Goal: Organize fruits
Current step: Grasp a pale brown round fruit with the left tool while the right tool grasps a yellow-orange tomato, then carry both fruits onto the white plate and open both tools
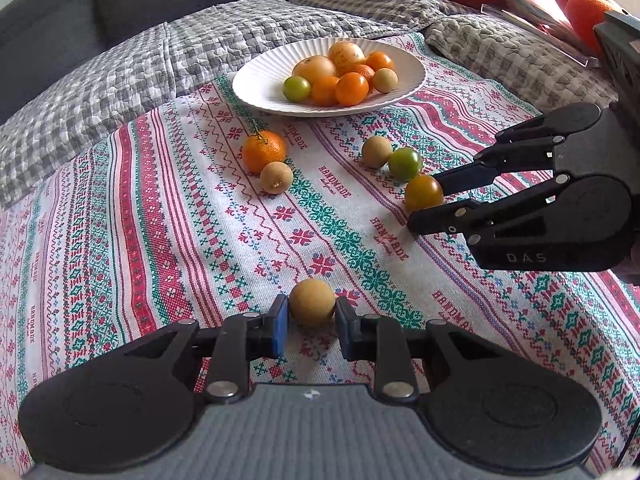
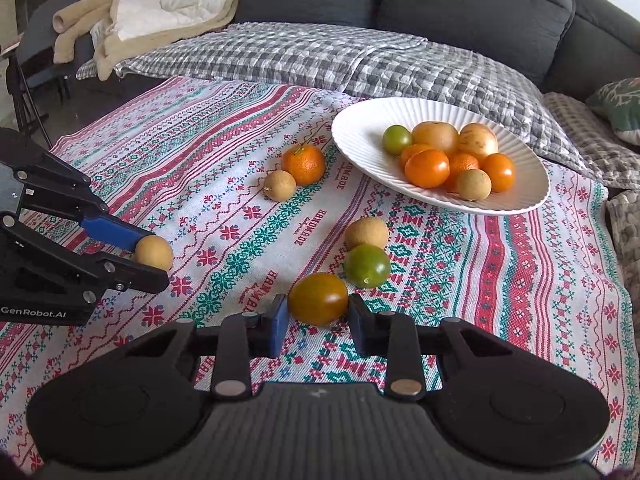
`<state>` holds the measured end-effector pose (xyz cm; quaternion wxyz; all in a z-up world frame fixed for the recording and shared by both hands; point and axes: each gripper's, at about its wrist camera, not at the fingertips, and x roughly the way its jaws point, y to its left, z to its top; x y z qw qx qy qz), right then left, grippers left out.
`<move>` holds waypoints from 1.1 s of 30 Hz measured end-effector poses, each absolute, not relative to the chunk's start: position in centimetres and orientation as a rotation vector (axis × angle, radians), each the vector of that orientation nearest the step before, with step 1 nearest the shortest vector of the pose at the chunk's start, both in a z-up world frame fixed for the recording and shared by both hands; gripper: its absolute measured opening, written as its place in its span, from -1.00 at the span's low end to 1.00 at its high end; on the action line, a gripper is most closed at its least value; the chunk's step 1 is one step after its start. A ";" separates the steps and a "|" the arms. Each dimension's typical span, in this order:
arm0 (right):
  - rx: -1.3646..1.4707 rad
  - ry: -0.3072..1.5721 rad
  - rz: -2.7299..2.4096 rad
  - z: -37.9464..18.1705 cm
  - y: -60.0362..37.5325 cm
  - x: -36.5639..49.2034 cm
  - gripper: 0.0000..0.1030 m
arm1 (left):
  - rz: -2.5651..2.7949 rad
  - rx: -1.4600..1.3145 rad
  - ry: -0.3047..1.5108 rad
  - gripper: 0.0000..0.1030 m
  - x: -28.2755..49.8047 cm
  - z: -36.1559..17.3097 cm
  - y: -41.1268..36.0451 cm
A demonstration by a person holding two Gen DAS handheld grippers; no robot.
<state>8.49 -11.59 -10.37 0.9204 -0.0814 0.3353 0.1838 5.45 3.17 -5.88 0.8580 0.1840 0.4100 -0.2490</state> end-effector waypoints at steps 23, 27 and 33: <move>-0.038 0.585 0.348 -7.6 -14.4 8.8 -0.44 | -0.448 0.305 0.756 -0.71 6.8 -3.5 1.5; -0.019 0.557 0.321 -6.9 -15.4 9.2 -0.44 | -0.451 0.285 0.722 -0.71 7.7 -2.4 0.4; 0.031 0.535 0.270 -6.2 -17.4 10.3 -0.44 | -0.475 0.273 0.710 -0.71 9.6 -1.6 -1.7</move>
